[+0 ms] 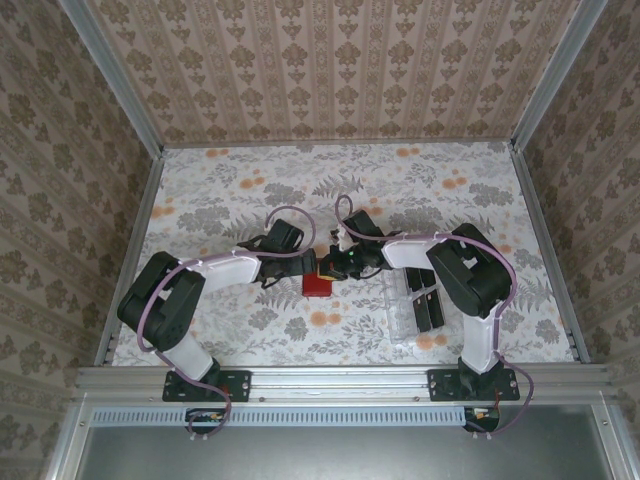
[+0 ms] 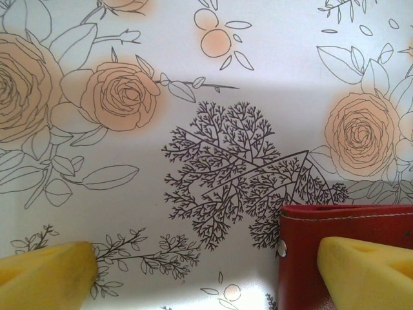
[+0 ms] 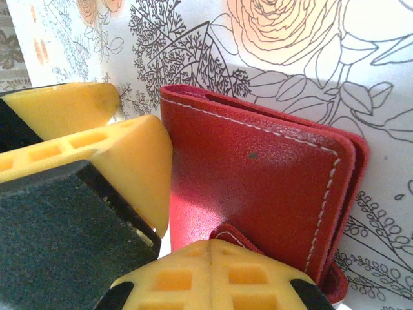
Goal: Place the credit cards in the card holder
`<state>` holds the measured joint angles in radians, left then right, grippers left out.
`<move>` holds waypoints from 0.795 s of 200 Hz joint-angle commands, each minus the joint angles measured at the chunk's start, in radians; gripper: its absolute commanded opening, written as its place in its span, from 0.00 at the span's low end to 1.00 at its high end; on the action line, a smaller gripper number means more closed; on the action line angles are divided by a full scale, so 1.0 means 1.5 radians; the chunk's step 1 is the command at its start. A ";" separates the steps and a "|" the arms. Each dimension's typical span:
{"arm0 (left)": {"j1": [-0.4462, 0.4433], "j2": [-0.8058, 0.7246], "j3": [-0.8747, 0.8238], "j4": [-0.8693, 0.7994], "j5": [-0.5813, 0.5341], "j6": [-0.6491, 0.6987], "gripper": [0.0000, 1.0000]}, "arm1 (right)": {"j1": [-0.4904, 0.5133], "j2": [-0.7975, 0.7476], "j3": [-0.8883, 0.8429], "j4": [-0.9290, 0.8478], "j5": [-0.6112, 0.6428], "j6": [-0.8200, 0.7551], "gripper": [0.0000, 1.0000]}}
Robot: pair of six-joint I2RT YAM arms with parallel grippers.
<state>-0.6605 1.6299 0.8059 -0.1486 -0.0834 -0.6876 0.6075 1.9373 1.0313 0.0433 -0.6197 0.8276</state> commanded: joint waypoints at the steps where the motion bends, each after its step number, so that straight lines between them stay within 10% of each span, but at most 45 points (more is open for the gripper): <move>1: -0.002 0.045 -0.018 0.022 0.055 -0.002 0.99 | 0.001 0.035 -0.025 -0.035 0.063 0.012 0.00; 48: 0.009 0.028 0.010 0.004 0.052 0.011 0.99 | 0.001 -0.021 0.062 -0.021 0.008 -0.018 0.17; 122: 0.065 -0.090 0.114 -0.085 0.016 0.087 1.00 | -0.039 -0.220 0.116 -0.145 0.064 -0.094 0.92; 159: 0.103 -0.194 0.134 -0.125 -0.041 0.136 1.00 | -0.115 -0.352 0.093 -0.242 0.125 -0.140 1.00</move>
<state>-0.5407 1.4433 0.9768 -0.2642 -0.0738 -0.5682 0.5060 1.5070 1.1782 -0.1726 -0.5201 0.6853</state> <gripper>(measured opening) 0.997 0.999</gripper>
